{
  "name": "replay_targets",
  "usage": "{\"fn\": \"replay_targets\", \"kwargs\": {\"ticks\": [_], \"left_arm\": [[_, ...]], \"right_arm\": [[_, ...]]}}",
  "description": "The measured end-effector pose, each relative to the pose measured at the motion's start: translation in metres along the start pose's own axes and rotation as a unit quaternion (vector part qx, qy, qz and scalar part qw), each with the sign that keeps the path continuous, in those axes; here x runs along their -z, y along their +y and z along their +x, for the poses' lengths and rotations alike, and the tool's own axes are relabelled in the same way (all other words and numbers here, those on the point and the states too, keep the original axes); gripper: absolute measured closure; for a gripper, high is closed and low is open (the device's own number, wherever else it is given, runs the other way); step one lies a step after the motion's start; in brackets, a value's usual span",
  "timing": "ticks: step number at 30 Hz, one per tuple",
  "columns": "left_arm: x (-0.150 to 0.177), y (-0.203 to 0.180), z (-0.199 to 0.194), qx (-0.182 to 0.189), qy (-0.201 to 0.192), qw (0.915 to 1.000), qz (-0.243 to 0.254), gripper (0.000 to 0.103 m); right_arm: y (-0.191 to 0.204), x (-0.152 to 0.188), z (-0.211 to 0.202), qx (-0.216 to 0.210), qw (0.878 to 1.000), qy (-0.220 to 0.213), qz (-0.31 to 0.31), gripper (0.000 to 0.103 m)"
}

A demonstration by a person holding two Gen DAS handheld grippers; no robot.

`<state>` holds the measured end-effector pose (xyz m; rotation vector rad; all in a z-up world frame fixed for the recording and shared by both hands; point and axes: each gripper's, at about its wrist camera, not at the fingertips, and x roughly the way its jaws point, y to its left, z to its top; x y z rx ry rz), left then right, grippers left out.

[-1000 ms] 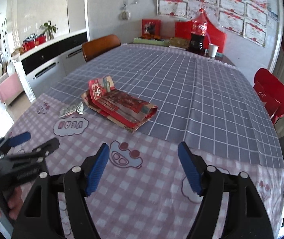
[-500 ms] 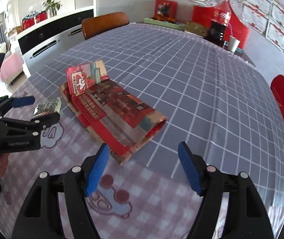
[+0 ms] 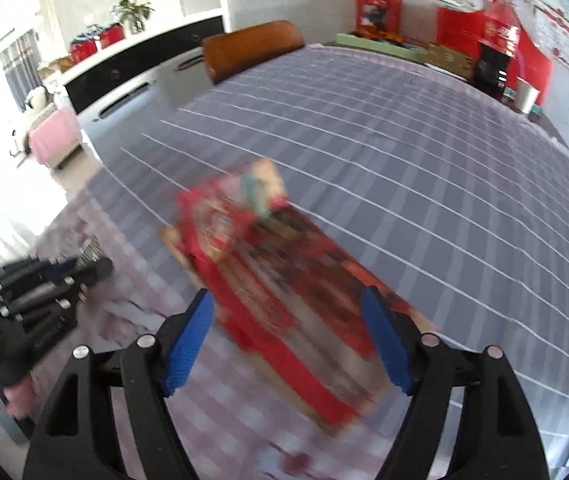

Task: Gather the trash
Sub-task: 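Grasp the silver wrapper with the left gripper while the right grasps the red snack box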

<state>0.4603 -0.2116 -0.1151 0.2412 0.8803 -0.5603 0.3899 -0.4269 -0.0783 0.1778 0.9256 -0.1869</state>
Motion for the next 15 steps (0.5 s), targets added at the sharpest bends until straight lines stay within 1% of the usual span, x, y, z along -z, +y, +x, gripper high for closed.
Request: {"fn": "replay_targets", "kwargs": {"ticks": [2,4,7,9,10,11,12,13,14,15], "left_arm": [[-0.001,0.011,-0.005,-0.015,-0.007,0.9996,-0.024,0.086],[-0.002,0.019,-0.011,-0.021,-0.016,0.9989,-0.039,0.086],[-0.002,0.027,-0.02,-0.026,-0.027,0.9979,-0.052,0.086],[-0.002,0.03,-0.024,-0.044,-0.035,0.9967,-0.057,0.086],[-0.002,0.032,-0.025,-0.053,-0.037,0.996,-0.062,0.086],[-0.003,0.033,-0.025,-0.053,-0.037,0.9958,-0.065,0.086],[-0.004,0.036,-0.026,-0.05,-0.035,0.9957,-0.069,0.086],[-0.003,0.038,-0.027,-0.052,-0.035,0.9954,-0.072,0.086],[-0.003,0.039,-0.028,-0.054,-0.036,0.9953,-0.072,0.086],[-0.002,0.041,-0.03,-0.055,-0.037,0.9953,-0.07,0.086]], "right_arm": [[0.018,-0.009,0.005,-0.009,1.0,-0.012,-0.005,0.025],[0.034,-0.017,0.014,0.004,1.0,-0.017,-0.009,0.025],[0.056,-0.028,0.034,0.017,1.0,-0.005,-0.005,0.025],[0.064,-0.033,0.049,0.047,0.999,0.001,0.002,0.025],[0.066,-0.035,0.058,0.073,0.997,0.011,0.006,0.025],[0.067,-0.034,0.064,0.084,0.996,0.014,0.01,0.025],[0.069,-0.034,0.067,0.093,0.996,0.003,0.007,0.026],[0.072,-0.032,0.068,0.101,0.995,-0.008,-0.001,0.048],[0.074,-0.032,0.068,0.107,0.994,-0.012,-0.01,0.058],[0.075,-0.031,0.066,0.115,0.993,-0.009,-0.009,0.065]]}}
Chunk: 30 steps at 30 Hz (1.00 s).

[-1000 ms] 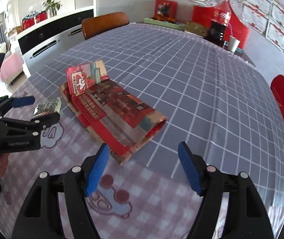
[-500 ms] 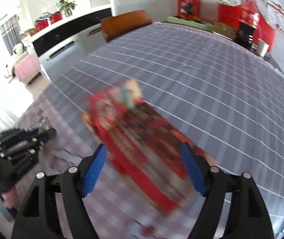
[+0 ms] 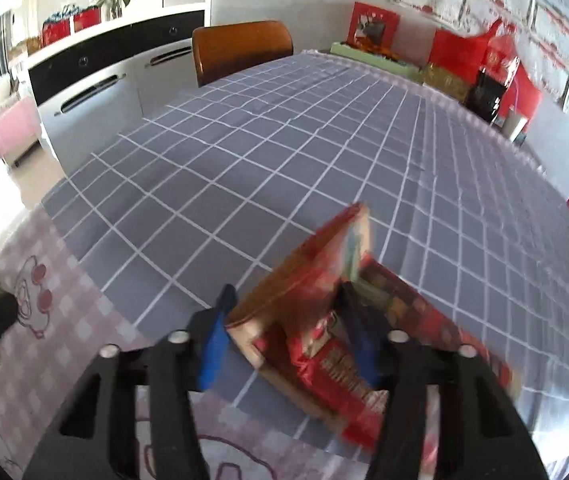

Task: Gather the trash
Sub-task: 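Grasp the silver wrapper with the left gripper while the right grasps the red snack box, then carry the wrapper and red box to the wastebasket and open both grippers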

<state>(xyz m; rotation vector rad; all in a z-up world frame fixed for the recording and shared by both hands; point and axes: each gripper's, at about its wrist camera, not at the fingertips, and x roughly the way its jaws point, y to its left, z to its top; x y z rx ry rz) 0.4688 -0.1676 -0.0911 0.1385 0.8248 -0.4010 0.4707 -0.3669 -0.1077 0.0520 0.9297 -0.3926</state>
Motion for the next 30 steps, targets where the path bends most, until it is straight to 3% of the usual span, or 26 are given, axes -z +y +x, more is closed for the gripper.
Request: {"fn": "replay_targets", "kwargs": {"ticks": [2,3,9,14,23,30], "left_arm": [[0.0,0.004,-0.003,-0.001,0.0,1.0,-0.002,0.086],[0.001,0.007,-0.005,-0.004,-0.001,1.0,-0.005,0.086],[0.008,0.023,-0.027,-0.009,-0.013,0.9997,-0.018,0.086],[0.016,0.043,-0.06,-0.023,-0.031,0.9988,-0.03,0.086],[0.053,0.115,-0.141,-0.081,-0.065,0.9913,-0.08,0.085],[0.106,0.186,-0.2,-0.149,-0.072,0.9773,-0.133,0.085]], "right_arm": [[-0.005,0.0,-0.005,-0.007,1.0,0.003,0.015,0.089],[-0.009,0.0,-0.012,-0.018,1.0,0.0,0.025,0.094],[-0.005,0.006,-0.061,-0.058,0.997,-0.033,0.026,0.095],[0.025,0.01,-0.108,-0.104,0.993,-0.057,0.005,0.095],[0.119,0.04,-0.196,-0.188,0.976,-0.092,-0.061,0.094],[0.211,0.078,-0.245,-0.258,0.954,-0.092,-0.123,0.094]]}}
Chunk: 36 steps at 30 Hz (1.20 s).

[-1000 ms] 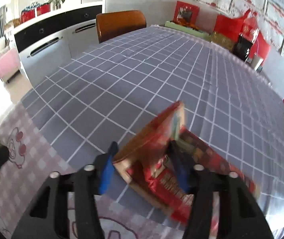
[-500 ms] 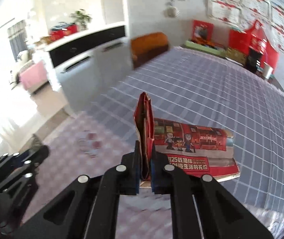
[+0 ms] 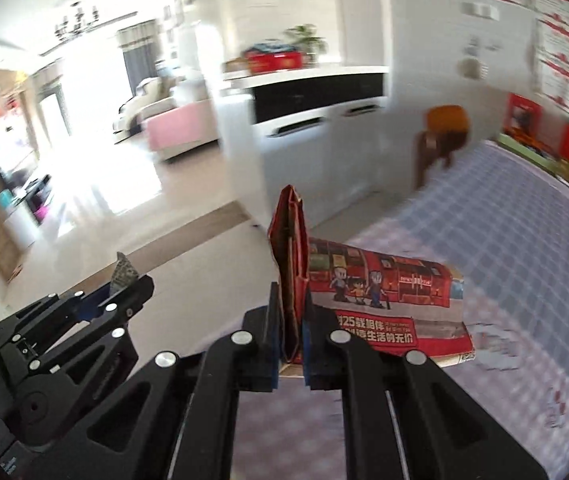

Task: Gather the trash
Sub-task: 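Carry the wrapper and red box to the wastebasket and open both grippers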

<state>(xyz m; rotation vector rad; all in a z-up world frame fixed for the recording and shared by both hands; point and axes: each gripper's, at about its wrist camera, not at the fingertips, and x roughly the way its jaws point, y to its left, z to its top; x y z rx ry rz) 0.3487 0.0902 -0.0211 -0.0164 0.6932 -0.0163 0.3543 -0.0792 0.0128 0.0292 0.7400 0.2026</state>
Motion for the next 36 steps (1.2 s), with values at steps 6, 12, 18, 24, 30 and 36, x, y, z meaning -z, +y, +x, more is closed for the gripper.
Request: {"fn": "replay_targets", "kwargs": {"ticks": [6,12,18,24,30,36], "left_arm": [[0.028,0.083,-0.025,-0.059,0.007,0.997,-0.051,0.085],[0.064,0.153,-0.035,-0.102,0.031,0.9895,-0.097,0.085],[0.1,0.201,-0.025,-0.131,0.068,0.9799,-0.135,0.085],[0.131,0.228,0.002,-0.138,0.109,0.9707,-0.164,0.085],[0.159,0.243,0.043,-0.133,0.162,0.9612,-0.18,0.083],[0.179,0.249,0.071,-0.127,0.193,0.956,-0.181,0.034]], "right_arm": [[0.086,0.013,0.01,-0.061,0.997,0.02,-0.042,0.094],[0.166,0.033,0.033,-0.111,0.989,0.052,-0.078,0.094],[0.222,0.059,0.064,-0.135,0.981,0.088,-0.105,0.094],[0.253,0.085,0.102,-0.147,0.972,0.139,-0.117,0.093],[0.268,0.113,0.138,-0.138,0.965,0.186,-0.127,0.093],[0.27,0.127,0.165,-0.118,0.961,0.217,-0.126,0.093]]}}
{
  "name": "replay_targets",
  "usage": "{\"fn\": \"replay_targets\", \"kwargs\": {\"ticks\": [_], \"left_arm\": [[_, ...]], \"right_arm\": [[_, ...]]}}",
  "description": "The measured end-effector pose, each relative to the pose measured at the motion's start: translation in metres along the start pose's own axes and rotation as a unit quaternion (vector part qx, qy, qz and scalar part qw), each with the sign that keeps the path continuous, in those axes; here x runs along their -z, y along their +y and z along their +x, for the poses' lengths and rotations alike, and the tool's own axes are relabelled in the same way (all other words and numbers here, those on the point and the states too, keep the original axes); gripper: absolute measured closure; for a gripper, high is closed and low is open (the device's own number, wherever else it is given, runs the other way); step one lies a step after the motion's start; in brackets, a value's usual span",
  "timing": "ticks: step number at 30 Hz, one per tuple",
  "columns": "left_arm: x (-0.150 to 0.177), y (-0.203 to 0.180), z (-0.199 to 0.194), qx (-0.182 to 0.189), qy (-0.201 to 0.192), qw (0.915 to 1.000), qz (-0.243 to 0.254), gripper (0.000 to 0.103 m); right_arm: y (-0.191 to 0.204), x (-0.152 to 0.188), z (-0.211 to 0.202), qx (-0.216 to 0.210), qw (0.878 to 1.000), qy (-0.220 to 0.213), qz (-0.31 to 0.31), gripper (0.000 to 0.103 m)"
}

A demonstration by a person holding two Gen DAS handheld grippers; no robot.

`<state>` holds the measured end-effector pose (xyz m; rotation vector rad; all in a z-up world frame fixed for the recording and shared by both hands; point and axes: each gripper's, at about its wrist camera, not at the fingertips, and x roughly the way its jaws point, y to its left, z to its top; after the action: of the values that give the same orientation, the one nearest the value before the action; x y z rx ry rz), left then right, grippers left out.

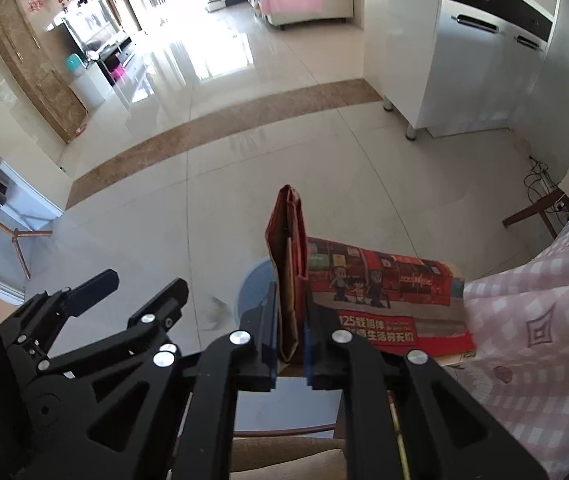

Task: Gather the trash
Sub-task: 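Carry the wrapper and red box to the wastebasket and open both grippers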

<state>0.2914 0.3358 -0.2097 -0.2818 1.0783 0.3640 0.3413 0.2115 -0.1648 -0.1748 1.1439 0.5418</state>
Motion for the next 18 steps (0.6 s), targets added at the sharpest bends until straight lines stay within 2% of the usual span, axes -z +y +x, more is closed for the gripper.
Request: {"fn": "replay_targets", "kwargs": {"ticks": [5,11,15,17,18], "left_arm": [[0.002,0.014,0.007,-0.009,0.008,0.9999,-0.011,0.034],[-0.002,0.037,0.002,-0.034,0.007,0.9989,-0.032,0.034],[-0.006,0.054,-0.003,-0.061,0.003,0.9969,-0.05,0.034],[-0.006,0.062,-0.005,-0.066,0.001,0.9965,-0.051,0.034],[-0.007,0.066,-0.005,-0.069,0.001,0.9963,-0.052,0.034]], "right_arm": [[0.002,-0.001,0.014,0.002,1.0,0.009,0.009,0.093],[0.023,-0.011,0.027,-0.038,0.999,0.02,0.003,0.092],[0.038,-0.018,0.03,-0.04,0.999,0.016,-0.02,0.077],[0.043,-0.021,0.032,-0.042,0.999,0.015,-0.02,0.062],[0.043,-0.022,0.033,-0.047,0.999,0.015,-0.015,0.059]]}}
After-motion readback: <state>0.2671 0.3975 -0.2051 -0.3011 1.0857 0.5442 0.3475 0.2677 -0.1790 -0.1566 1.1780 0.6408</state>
